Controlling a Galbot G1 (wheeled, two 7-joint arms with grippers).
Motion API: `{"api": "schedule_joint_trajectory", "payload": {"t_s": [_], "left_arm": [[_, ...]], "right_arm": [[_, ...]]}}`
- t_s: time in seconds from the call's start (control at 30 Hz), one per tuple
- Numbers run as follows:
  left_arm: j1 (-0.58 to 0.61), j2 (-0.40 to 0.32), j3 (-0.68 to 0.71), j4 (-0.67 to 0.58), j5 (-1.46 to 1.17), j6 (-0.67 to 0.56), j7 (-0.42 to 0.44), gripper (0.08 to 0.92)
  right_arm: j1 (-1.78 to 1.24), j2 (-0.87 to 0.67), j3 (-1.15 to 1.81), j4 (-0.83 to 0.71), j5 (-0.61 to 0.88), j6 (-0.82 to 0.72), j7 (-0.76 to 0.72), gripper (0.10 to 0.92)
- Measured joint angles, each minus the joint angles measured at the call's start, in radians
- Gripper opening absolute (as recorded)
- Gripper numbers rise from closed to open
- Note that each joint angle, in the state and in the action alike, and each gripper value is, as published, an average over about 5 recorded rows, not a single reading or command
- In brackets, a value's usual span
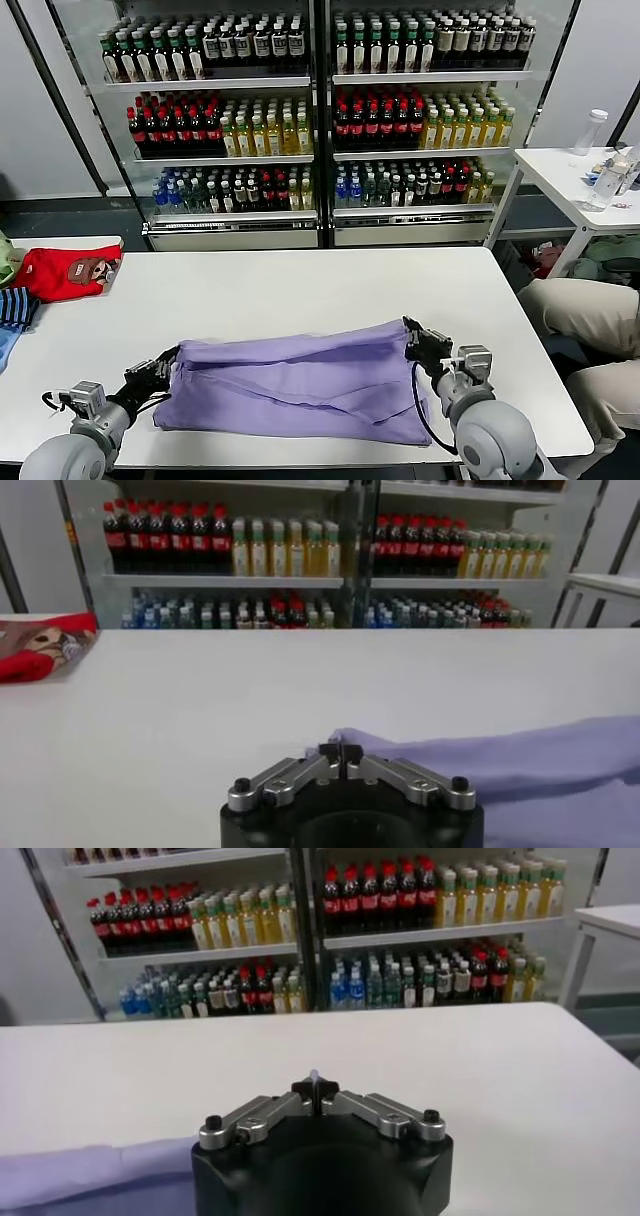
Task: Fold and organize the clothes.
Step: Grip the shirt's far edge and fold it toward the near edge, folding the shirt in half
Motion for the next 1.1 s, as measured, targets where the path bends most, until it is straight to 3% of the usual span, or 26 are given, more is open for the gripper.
{"api": "schedule_joint_trajectory", "payload": {"t_s": [0.47,0.6,1.1], "left_arm": [[0.020,0.004,-0.002,-0.014,0.027,0.008,-0.003,0.085],[0.020,0.000,-0.001,-0.016,0.049,0.017,-0.014,0.149],[0.044,-0.040,-0.007,-0.107,0.058,0.044,-0.143,0.580]], "right_arm": [[-0.055,-0.008,0.009,0.021,-0.002,-0.014,0.007,0.123],[-0.073,-0.011,0.017,0.030,-0.005,-0.017,0.007,0.215],[-0.148,-0.009,0.043,0.107,-0.064,-0.022,-0.010,0.647]]}}
